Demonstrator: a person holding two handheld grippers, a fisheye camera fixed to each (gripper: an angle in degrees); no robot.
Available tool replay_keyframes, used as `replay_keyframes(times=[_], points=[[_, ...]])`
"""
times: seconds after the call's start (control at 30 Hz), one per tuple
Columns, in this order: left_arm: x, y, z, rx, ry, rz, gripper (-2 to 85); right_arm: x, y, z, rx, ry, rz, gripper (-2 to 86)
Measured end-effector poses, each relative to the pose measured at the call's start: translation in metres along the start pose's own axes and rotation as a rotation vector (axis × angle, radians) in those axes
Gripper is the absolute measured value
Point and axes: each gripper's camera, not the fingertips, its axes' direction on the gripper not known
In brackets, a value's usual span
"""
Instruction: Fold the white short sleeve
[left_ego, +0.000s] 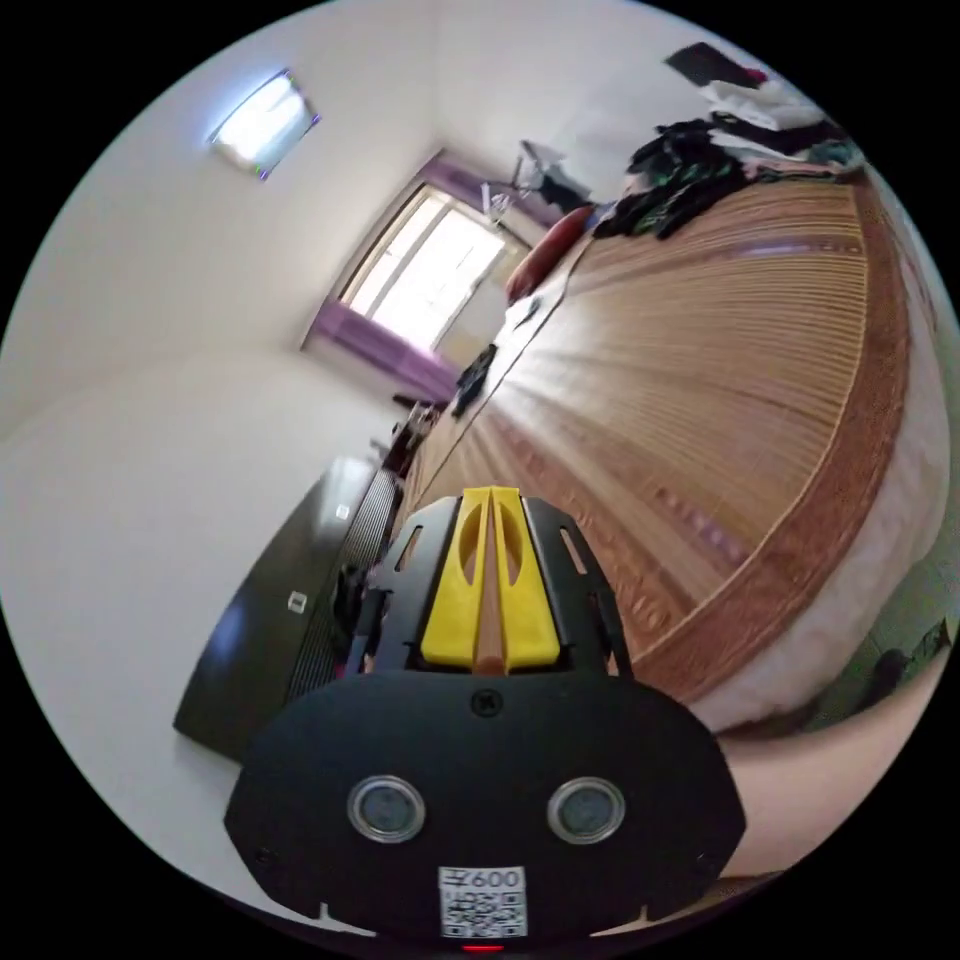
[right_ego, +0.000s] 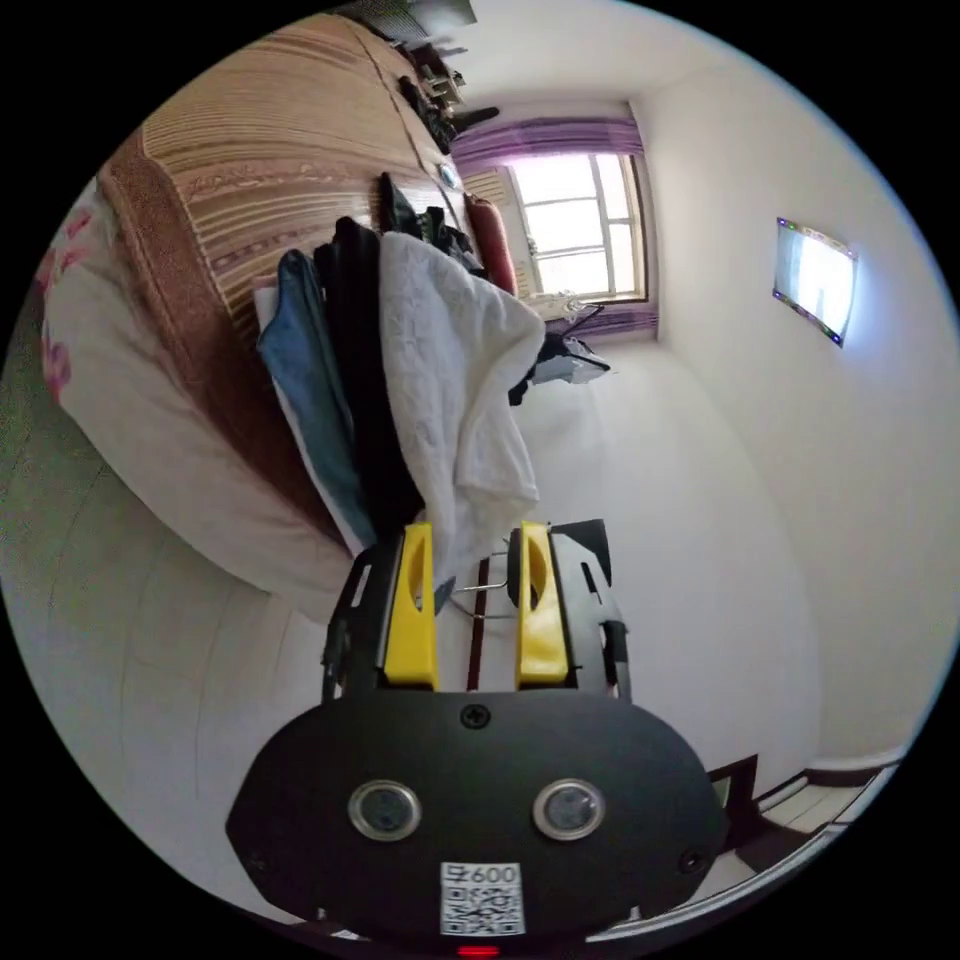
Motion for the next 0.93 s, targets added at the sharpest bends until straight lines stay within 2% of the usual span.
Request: replay_keyframes(times=[0.07, 0.1, 0.17, 0.27, 0.33, 0.4, 0.43, 0.47, 0.5, 0.57, 0.63, 0.7, 0.73, 0.8, 0.83, 0.87, 0.9, 0.93], points=[[-0.074, 0.072, 0.010, -0.037, 0.003, -0.120, 1.2, 0.033, -0.014, -0.061, 0.052, -0.062, 0.344, 7.3], [-0.087, 0.087, 0.012, -0.034, -0.003, -0.139, 1.2, 0.039, -0.020, -0.081, 0.107, -0.123, 0.428, 6.7], [-0.125, 0.129, 0.029, -0.026, -0.039, -0.196, 1.2, 0.034, -0.061, -0.166, 0.388, -0.356, 0.688, 1.4], [-0.164, 0.153, 0.074, -0.027, 0.031, -0.310, 1.2, -0.029, -0.155, -0.262, 0.739, -0.469, 0.798, -0.3], [-0.182, 0.162, 0.108, -0.019, 0.099, -0.361, 1.2, -0.067, -0.229, -0.300, 0.818, -0.531, 0.897, -0.6], [-0.198, 0.168, 0.139, -0.009, 0.150, -0.392, 1.2, -0.094, -0.311, -0.326, 0.835, -0.719, 0.942, -0.7], [-0.210, 0.173, 0.154, 0.006, 0.194, -0.407, 1.2, -0.108, -0.369, -0.344, 0.829, -0.894, 0.897, -0.8], [-0.224, 0.178, 0.165, 0.023, 0.252, -0.436, 1.2, -0.120, -0.430, -0.377, 0.887, -0.987, 0.687, -0.8], [-0.231, 0.180, 0.171, 0.026, 0.293, -0.455, 1.2, -0.126, -0.458, -0.396, 0.922, -0.994, 0.573, -0.8], [-0.261, 0.192, 0.191, -0.010, 0.488, -0.519, 1.1, -0.144, -0.551, -0.475, 1.071, -0.949, 0.239, -0.8], [-0.276, 0.211, 0.209, -0.119, 0.537, -0.622, 1.1, -0.150, -0.592, -0.519, 1.150, -1.015, 0.135, -0.8], [-0.290, 0.228, 0.221, -0.326, 0.481, -0.706, 1.0, -0.152, -0.622, -0.546, 1.125, -1.139, 0.052, -0.8], [-0.303, 0.230, 0.222, -0.409, 0.485, -0.727, 1.0, -0.151, -0.640, -0.561, 1.046, -1.191, 0.005, -0.8], [-0.317, 0.215, 0.222, -0.451, 0.618, -0.665, 1.0, -0.140, -0.662, -0.576, 0.884, -1.241, -0.013, -0.8], [-0.319, 0.196, 0.227, -0.511, 0.782, -0.585, 0.9, -0.127, -0.673, -0.579, 0.743, -1.289, 0.048, -0.8], [-0.320, 0.178, 0.227, -0.556, 0.921, -0.532, 0.9, -0.113, -0.679, -0.573, 0.521, -1.378, 0.197, -0.8], [-0.320, 0.168, 0.224, -0.547, 0.980, -0.505, 0.9, -0.108, -0.678, -0.567, 0.381, -1.431, 0.280, -0.8], [-0.319, 0.148, 0.214, -0.497, 1.082, -0.441, 0.8, -0.101, -0.665, -0.558, 0.128, -1.530, 0.383, -0.8]])
